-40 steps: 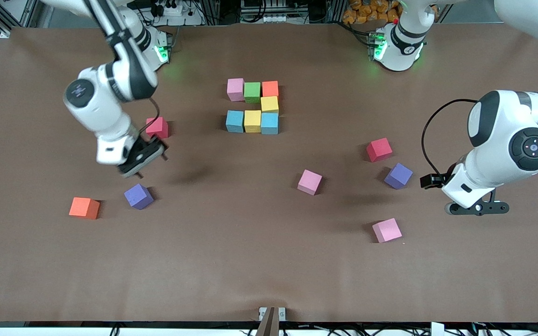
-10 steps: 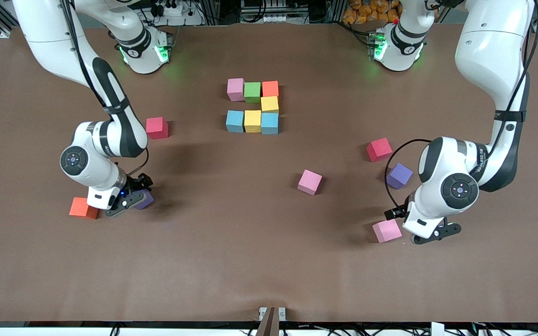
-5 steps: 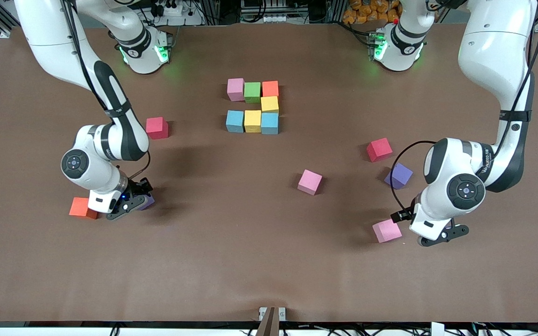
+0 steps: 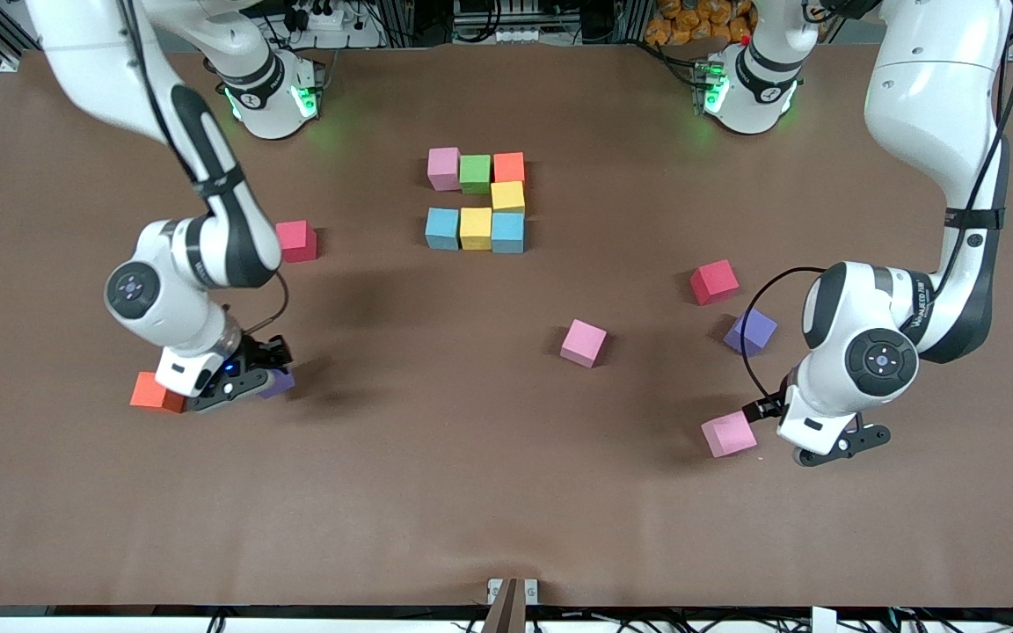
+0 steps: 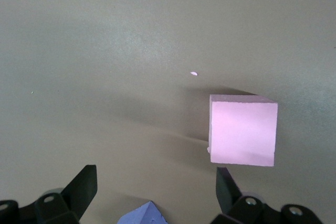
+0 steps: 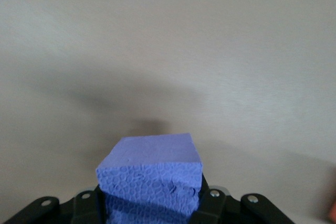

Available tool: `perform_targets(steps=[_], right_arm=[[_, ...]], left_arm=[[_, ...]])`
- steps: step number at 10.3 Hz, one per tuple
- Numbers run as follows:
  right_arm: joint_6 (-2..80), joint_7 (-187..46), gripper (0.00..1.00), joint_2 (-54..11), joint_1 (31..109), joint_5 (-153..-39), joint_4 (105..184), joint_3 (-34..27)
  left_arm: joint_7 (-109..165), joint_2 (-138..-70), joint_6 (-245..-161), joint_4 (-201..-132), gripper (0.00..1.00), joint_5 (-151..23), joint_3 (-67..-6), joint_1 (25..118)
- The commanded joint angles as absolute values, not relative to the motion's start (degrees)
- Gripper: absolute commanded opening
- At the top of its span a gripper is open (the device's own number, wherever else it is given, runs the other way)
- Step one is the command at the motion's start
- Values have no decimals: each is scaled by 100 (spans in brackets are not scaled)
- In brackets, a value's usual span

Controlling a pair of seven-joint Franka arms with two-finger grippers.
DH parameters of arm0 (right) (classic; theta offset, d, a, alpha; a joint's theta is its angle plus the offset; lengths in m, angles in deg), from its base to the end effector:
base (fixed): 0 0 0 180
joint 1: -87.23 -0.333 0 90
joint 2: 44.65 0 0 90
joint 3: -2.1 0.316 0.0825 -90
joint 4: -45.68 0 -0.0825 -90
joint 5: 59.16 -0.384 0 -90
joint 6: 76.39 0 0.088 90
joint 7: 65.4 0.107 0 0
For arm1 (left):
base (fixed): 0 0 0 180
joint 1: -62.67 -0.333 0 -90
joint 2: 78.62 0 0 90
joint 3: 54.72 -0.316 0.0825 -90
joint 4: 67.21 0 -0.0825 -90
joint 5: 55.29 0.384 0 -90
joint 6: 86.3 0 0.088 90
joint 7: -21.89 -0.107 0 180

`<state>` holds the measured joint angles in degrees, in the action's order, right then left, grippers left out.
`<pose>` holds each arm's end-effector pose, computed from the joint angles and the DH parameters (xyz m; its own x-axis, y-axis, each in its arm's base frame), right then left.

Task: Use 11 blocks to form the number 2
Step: 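Carry the purple cube to the block figure with the right gripper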

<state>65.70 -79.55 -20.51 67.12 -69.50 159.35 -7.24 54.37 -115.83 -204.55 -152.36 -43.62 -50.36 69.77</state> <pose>0.6081 0.1190 0.2616 0.9477 0.3058 0.0913 0.3099 -0.9501 -0.0344 0.6957 -0.1212 0.2874 0.9617 0.2740 0.0051 0.2718 -0.9512 -0.1459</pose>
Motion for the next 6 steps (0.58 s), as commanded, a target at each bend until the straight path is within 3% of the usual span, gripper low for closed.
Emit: perform_targets(steps=[1, 6], right_arm=[[6572, -6301, 27, -2609, 5923, -7023, 16423, -747], [6652, -4029, 27, -2804, 4471, -7023, 17021, -774]], left_arm=[[5546, -11642, -20487, -15150, 100, -4211, -5076, 7076], [5529, -11633, -20487, -15149, 100, -4211, -5076, 7067]])
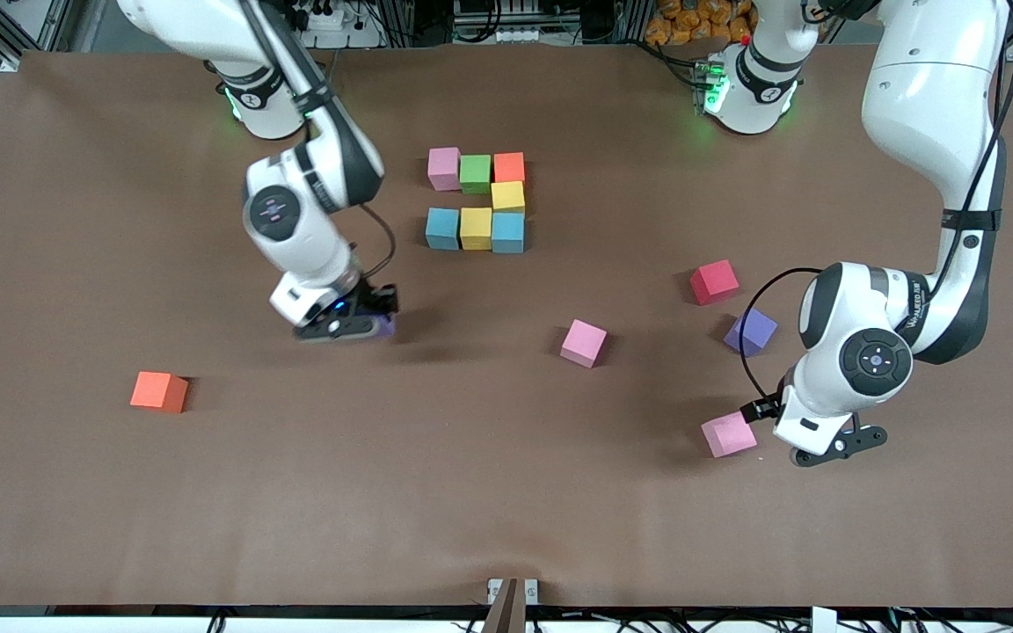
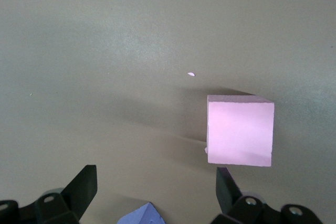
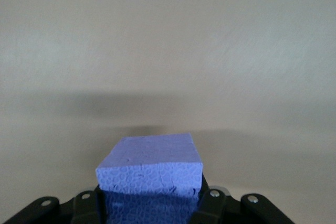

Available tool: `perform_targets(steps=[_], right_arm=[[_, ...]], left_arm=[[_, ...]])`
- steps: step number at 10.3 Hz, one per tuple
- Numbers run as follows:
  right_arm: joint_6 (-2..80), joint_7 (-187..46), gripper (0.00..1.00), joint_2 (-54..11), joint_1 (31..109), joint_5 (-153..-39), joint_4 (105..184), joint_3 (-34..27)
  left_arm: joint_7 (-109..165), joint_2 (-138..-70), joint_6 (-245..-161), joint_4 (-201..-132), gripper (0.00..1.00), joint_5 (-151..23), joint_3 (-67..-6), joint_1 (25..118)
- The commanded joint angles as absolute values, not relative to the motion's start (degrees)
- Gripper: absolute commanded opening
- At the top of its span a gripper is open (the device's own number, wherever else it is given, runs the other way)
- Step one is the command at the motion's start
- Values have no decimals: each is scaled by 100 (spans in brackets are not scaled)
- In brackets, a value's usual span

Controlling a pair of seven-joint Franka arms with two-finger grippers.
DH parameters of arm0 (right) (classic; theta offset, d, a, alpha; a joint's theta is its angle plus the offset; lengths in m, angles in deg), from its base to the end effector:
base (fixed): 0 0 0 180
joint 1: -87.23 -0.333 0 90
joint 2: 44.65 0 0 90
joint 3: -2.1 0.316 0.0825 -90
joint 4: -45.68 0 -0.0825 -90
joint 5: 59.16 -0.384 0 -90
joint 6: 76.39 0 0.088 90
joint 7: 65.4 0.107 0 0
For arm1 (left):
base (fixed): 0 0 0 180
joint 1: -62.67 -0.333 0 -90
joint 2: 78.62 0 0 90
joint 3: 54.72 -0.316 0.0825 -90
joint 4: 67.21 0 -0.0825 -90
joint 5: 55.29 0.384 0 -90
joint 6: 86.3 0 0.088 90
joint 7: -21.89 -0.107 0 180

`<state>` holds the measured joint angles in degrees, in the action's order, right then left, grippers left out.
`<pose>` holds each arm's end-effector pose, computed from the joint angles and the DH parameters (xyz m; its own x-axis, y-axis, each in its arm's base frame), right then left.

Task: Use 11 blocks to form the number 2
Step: 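Carry the purple cube to the block figure with the right gripper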

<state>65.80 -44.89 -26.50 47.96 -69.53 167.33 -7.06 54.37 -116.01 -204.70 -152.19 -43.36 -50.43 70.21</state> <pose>0.5017 0.2916 0.2666 0.9992 0.0354 0.0176 0.0367 -0.9962 -0.0789 0.6958 -0.1258 0.2867 0.9642 0.2650 0.0091 0.2634 -0.9532 -0.1484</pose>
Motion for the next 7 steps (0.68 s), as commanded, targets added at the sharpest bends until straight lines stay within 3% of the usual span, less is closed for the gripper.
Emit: perform_targets(steps=[1, 7], right_arm=[[6652, -3817, 27, -2804, 4269, -7023, 17057, -791], [6836, -3016, 27, -2497, 3608, -7041, 17101, -809]], left_arm=[[5520, -11633, -20487, -15150, 100, -4211, -5076, 7067], [5563, -11738, -20575, -15141, 100, -4176, -5076, 7076]])
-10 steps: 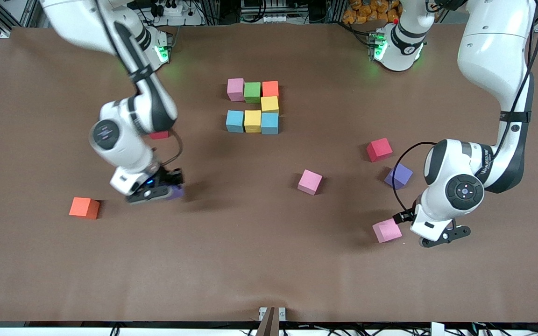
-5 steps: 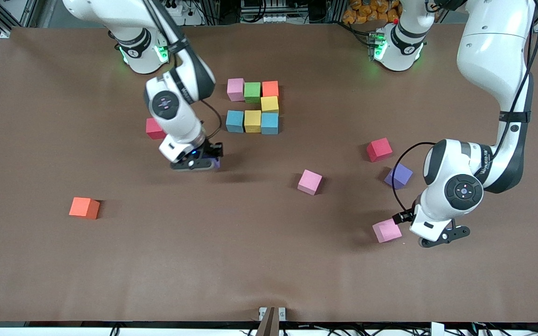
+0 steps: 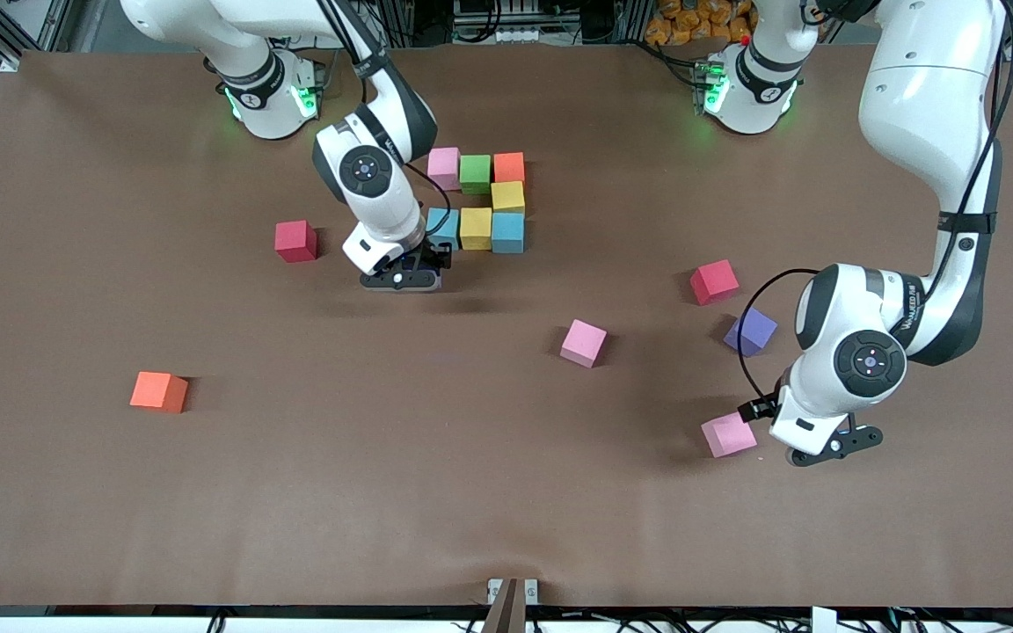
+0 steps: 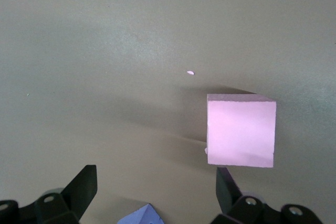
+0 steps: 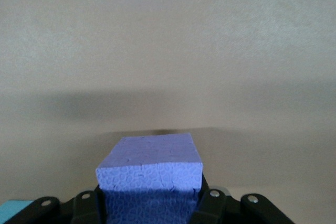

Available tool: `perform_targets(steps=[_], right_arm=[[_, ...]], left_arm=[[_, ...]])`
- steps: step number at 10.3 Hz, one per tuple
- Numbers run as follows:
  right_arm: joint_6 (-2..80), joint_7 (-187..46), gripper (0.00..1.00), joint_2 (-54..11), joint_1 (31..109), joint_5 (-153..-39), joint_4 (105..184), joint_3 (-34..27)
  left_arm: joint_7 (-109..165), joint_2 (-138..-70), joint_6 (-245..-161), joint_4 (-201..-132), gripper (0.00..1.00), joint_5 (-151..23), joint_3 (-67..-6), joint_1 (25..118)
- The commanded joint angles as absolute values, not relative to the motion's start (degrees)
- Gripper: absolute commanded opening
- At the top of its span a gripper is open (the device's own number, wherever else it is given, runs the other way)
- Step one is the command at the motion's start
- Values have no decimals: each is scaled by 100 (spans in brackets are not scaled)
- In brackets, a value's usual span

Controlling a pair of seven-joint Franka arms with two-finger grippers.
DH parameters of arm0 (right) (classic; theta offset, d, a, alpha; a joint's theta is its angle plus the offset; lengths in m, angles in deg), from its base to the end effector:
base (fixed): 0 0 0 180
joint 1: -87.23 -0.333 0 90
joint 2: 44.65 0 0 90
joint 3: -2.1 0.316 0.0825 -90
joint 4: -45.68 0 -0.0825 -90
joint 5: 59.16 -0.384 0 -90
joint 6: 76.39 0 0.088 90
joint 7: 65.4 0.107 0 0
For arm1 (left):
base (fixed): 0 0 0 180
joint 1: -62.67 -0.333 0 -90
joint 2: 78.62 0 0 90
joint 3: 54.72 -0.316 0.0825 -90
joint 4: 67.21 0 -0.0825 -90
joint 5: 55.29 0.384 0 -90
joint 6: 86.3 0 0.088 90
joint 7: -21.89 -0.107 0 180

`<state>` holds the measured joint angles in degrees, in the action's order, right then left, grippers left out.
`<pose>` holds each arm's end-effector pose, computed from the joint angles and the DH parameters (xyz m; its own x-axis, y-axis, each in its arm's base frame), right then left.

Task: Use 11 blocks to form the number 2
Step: 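Carry the purple cube to the block figure with the right gripper, then lower the purple cube into the figure with the right gripper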

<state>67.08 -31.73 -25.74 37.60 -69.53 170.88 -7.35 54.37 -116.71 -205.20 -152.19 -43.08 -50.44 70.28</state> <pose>0.4285 0.3599 0.2370 0.9991 -0.0228 -0.0356 -0.0243 -0.9989 -0.0407 0.6960 -0.1266 0.2788 0.9655 0.2603 0.0071 0.2583 -0.9540 -0.1522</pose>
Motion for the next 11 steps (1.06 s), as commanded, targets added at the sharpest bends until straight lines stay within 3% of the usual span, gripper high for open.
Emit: perform_targets(steps=[1, 11], right_arm=[[6845, -2981, 27, -2453, 3555, -7041, 17092, -809], [6942, -2778, 27, -2259, 3142, -7234, 17136, -809]], left_arm=[[5572, -11738, -20627, -15141, 100, -4176, -5076, 7076], [5678, -11774, -20645, -15141, 100, -4167, -5068, 7093]])
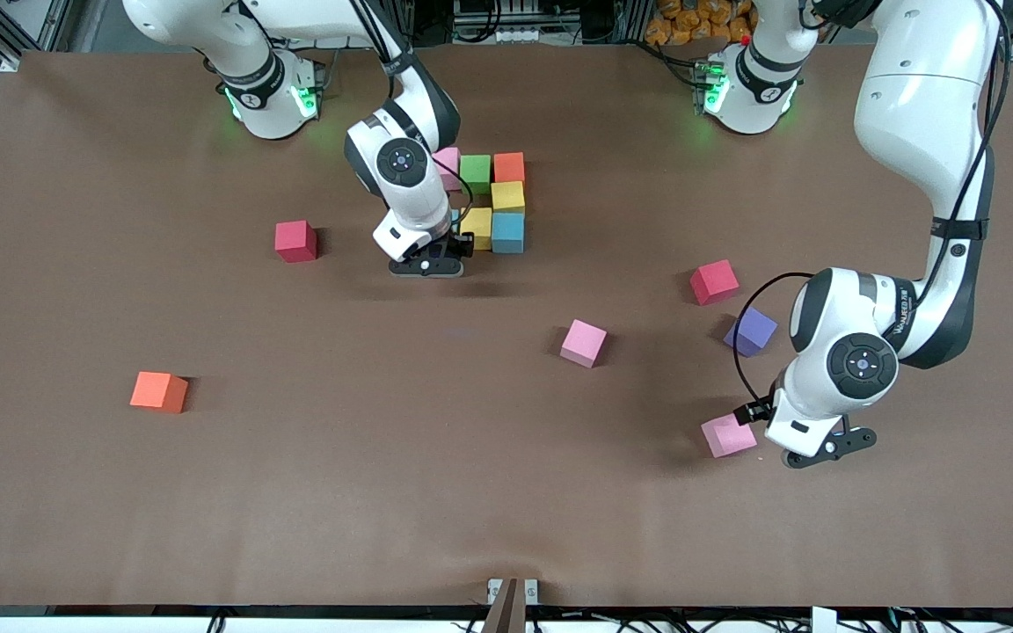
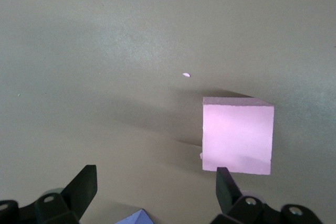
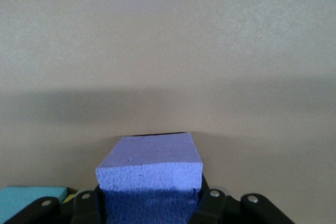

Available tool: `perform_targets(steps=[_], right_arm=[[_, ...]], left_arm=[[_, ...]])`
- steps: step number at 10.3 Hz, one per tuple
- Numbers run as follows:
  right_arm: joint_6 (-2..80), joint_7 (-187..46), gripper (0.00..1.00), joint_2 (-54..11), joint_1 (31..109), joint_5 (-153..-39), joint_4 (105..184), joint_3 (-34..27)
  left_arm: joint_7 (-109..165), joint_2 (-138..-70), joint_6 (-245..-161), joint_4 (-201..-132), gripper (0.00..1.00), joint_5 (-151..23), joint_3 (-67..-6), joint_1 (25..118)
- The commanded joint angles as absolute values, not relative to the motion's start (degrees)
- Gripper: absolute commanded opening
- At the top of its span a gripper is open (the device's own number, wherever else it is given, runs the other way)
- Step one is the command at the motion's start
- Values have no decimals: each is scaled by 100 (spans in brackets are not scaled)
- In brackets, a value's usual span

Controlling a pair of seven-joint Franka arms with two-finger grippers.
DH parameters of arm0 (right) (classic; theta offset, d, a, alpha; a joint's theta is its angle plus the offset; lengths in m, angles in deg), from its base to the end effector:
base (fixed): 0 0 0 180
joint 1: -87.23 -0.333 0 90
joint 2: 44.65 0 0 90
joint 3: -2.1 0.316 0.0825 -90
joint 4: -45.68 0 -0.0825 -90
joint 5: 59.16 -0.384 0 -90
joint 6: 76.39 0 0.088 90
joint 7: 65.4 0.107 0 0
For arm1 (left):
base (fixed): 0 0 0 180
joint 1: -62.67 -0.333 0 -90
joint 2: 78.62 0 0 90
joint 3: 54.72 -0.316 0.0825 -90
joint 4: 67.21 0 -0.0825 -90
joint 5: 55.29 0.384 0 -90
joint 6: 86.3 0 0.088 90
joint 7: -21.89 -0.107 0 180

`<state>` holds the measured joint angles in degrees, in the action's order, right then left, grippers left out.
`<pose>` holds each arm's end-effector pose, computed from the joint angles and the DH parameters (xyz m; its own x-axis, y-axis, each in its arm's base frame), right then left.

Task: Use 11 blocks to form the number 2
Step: 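Lower the purple cube into the figure with the right gripper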

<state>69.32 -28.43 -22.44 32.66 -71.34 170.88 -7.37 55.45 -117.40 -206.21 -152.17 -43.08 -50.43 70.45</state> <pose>0.3960 0.3923 0.2086 0.9984 -0.0231 -0.0514 -0.0245 -0.9993 -0.0282 0.6969 -0.1294 0.2718 0.9619 0.2731 0.0137 0.2721 -0.9510 -0.1470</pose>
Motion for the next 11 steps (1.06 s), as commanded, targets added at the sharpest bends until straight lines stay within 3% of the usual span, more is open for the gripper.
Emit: perform_targets(steps=[1, 11], right_arm=[[6933, -2787, 27, -2259, 3142, -7225, 17136, -809], [6924, -2989, 28, -2242, 3265, -7181, 17154, -809]], left_arm=[[5678, -11765, -20645, -15149, 100, -4167, -5068, 7093], [5669, -11765, -20636, -15149, 100, -4167, -5068, 7129]])
